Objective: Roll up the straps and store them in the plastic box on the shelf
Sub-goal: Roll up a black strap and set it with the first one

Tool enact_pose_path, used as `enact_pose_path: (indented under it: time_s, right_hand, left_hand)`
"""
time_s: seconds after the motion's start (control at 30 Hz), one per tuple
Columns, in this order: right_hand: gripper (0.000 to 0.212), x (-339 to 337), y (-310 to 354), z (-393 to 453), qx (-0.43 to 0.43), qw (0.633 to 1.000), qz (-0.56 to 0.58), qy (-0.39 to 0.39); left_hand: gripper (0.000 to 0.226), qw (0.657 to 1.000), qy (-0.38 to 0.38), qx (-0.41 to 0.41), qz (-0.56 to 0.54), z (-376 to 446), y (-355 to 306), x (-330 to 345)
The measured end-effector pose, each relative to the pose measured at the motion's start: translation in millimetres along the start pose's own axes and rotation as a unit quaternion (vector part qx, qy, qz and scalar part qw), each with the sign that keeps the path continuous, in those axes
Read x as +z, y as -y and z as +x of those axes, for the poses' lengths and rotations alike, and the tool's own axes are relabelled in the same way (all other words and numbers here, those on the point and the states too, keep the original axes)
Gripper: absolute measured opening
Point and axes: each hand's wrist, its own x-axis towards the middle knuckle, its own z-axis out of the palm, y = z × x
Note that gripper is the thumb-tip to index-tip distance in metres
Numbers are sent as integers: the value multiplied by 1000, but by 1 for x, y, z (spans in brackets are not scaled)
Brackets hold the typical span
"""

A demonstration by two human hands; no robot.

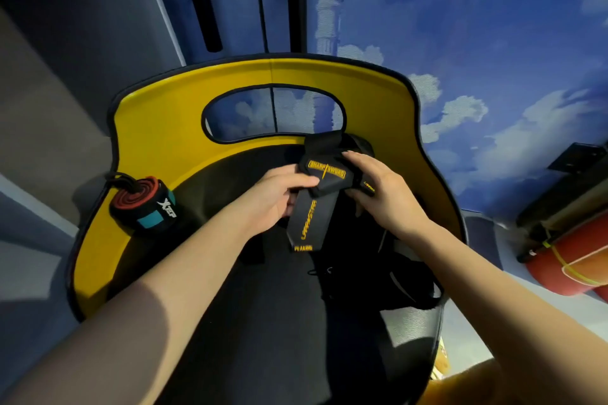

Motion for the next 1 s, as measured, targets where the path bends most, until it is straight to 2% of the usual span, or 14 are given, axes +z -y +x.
enact_pose_path:
  time_s: [0.13,0.27,0.37,0.5,0.63,0.7,0.8,0.87,0.93,1.0]
  right_hand:
    - [57,18,4,6,-8,998,-55,0]
    - [50,31,15,8,-16,996,-88,-3]
    - [41,36,28,7,-23,995,-95,-7]
    - [33,41,43,5,-29,995,-88,34]
    - [28,47,55,5,4,997,-46,57]
    - [24,51,55,4,-3,998,-38,51]
    - [24,54,55,4,0,999,-39,37]
    - [23,51,55,6,9,999,-30,17]
    - [23,48,55,7,21,999,-29,-6]
    - [23,45,53,8,41,998,-29,-23]
  left_hand:
    - [21,993,87,-59,45,-27,0,-21]
    - [19,984,131,-113,38,-43,-1,-38]
    - [25,982,120,-134,-60,-48,-2,-49]
    - [35,984,97,-105,-103,-56,2,-61]
    - [28,990,45,-82,-106,-59,5,-69]
    - [32,995,18,-70,-68,-58,6,-74]
    - [55,997,-22,-66,23,-60,7,-82]
    - [61,995,-44,-71,49,-61,7,-90]
    - [57,990,-46,-89,100,-62,6,-97]
    - [37,979,-19,-119,162,-67,6,-101]
